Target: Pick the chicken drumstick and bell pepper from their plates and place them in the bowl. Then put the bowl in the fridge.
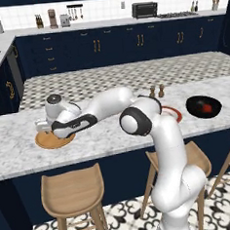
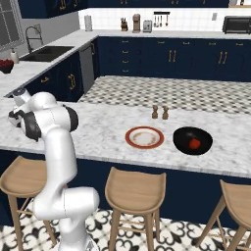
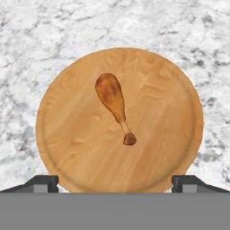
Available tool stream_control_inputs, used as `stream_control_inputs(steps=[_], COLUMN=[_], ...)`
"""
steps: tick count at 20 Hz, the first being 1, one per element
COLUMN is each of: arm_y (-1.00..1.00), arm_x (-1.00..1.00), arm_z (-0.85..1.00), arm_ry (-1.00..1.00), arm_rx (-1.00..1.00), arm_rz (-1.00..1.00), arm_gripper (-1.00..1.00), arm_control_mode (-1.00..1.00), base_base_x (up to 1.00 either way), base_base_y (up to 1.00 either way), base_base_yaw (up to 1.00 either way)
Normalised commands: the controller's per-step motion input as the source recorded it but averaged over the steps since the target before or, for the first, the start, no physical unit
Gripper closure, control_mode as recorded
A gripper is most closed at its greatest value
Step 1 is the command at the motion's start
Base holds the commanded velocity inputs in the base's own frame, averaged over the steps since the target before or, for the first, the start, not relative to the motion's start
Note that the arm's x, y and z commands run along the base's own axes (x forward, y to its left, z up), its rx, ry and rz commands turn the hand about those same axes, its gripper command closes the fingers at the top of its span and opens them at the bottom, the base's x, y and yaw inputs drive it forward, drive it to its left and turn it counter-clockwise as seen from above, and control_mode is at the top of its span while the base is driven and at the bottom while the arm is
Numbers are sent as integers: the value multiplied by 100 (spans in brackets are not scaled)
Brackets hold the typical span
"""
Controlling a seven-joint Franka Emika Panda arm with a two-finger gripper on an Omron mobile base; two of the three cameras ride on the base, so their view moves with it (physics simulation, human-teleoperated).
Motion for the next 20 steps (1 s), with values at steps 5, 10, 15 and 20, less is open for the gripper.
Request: stream_control_inputs(steps=[5, 10, 15, 20], arm_y=[-1, 0, 0, 11], arm_x=[45, 41, 35, 16], arm_z=[-14, -17, -25, -26], arm_ry=[1, 5, 7, 2], arm_rx=[-4, -6, -4, -2], arm_rz=[17, 16, 9, 6], arm_gripper=[-100, -100, -100, -100], arm_control_mode=[-100, -100, -100, -100], base_base_x=[0, 0, 0, 0], base_base_y=[0, 0, 0, 0], base_base_yaw=[0, 0, 0, 0])
